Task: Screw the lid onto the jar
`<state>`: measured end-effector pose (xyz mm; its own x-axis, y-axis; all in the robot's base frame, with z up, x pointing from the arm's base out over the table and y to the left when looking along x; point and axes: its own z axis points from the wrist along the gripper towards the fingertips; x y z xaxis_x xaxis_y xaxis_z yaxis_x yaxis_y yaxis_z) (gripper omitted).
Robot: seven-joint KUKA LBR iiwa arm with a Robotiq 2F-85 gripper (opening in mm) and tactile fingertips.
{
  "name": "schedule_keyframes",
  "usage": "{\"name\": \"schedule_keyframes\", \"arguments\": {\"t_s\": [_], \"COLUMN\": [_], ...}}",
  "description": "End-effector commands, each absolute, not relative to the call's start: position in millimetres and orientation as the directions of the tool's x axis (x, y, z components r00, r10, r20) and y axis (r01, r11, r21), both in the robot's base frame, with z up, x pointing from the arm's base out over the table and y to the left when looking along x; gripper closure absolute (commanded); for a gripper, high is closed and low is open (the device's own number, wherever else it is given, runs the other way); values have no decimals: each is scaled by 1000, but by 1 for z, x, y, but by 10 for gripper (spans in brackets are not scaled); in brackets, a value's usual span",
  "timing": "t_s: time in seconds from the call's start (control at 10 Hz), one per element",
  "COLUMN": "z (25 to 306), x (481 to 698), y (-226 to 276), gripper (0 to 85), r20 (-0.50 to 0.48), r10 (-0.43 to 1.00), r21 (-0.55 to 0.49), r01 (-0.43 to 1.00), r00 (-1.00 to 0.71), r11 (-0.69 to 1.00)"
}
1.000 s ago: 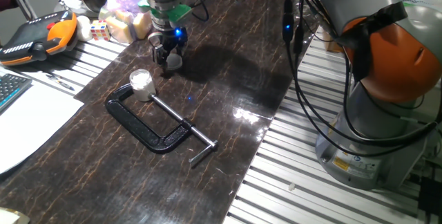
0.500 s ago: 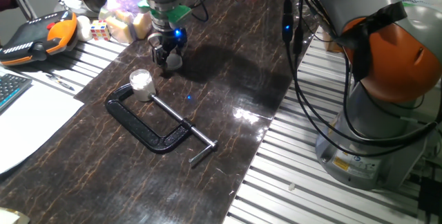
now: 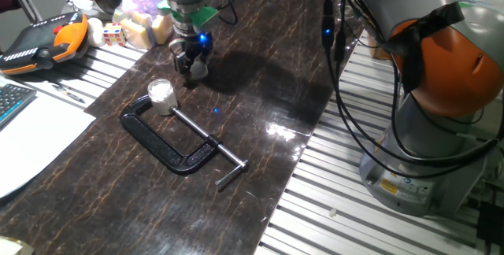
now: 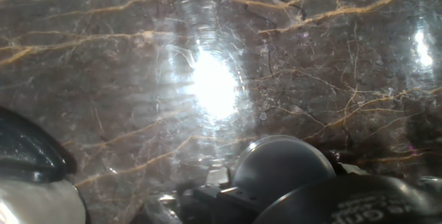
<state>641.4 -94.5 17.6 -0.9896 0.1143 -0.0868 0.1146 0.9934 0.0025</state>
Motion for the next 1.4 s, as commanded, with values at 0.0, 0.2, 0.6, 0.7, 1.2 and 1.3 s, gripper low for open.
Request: {"name": "schedule_keyframes", "arguments": {"t_s": [0.0, 0.2, 0.6, 0.7, 1.2, 1.3], "z": [17, 19, 31, 36, 76, 84], "x": [641, 641, 638, 638, 633, 633], "y": [-95, -95, -94, -93, -68, -63], "gripper": [197, 200, 207, 207, 200, 200], "r20": [-87, -88, -93, -91, -97, -97], "r10": [112, 112, 116, 119, 140, 140], "r21": [2, 3, -4, -7, -34, -37], "r01": [112, 112, 117, 120, 144, 144], "r00": [-990, -990, -989, -989, -985, -985], "r11": [994, 994, 993, 993, 989, 989]}}
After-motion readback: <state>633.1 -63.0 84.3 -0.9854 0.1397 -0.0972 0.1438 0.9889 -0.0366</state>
